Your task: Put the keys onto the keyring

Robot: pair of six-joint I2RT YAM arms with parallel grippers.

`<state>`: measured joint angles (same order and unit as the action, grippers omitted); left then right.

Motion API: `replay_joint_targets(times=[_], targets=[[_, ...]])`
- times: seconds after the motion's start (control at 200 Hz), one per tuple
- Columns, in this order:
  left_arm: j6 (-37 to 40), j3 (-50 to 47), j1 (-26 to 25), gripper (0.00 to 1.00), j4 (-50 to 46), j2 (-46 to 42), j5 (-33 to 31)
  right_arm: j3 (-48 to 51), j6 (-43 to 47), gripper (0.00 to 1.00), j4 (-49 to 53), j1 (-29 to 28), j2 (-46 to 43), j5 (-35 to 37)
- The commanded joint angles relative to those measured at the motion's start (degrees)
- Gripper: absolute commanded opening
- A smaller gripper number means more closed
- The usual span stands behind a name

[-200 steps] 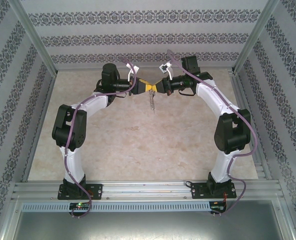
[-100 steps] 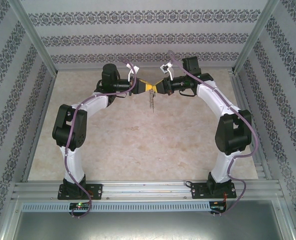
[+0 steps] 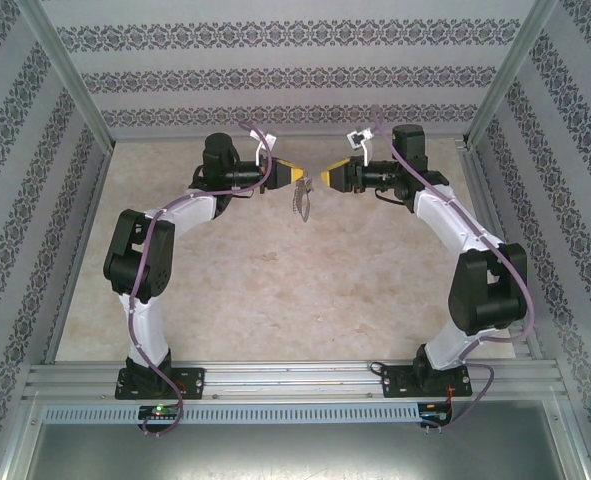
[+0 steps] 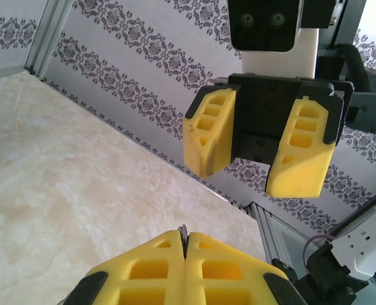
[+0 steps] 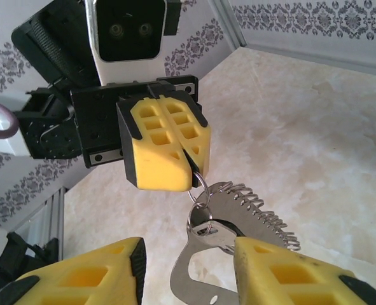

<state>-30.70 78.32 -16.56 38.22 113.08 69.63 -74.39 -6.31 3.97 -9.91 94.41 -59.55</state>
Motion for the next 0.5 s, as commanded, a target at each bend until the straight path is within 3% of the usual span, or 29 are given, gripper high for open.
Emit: replay_joint_targets(times=[0.0, 0.25, 0.495], targets=[[-1.94, -0.46, -0.57, 0.00, 6.36, -2.80, -0.38, 2.84, -3.86, 0.44, -7.95, -1.29, -1.44, 2.27], [-3.95, -0.54, -0.50, 0.00, 8.30, -2.90, 0.58, 7.40, -4.68, 0.53, -14.12, -2.79, -0.47, 7.08], [-6.71, -0.28, -0.50, 0.00, 10.73, -2.65, 2.56, 8.68, -7.41, 0.55, -22.28, -1.10, 2.52, 1.44]])
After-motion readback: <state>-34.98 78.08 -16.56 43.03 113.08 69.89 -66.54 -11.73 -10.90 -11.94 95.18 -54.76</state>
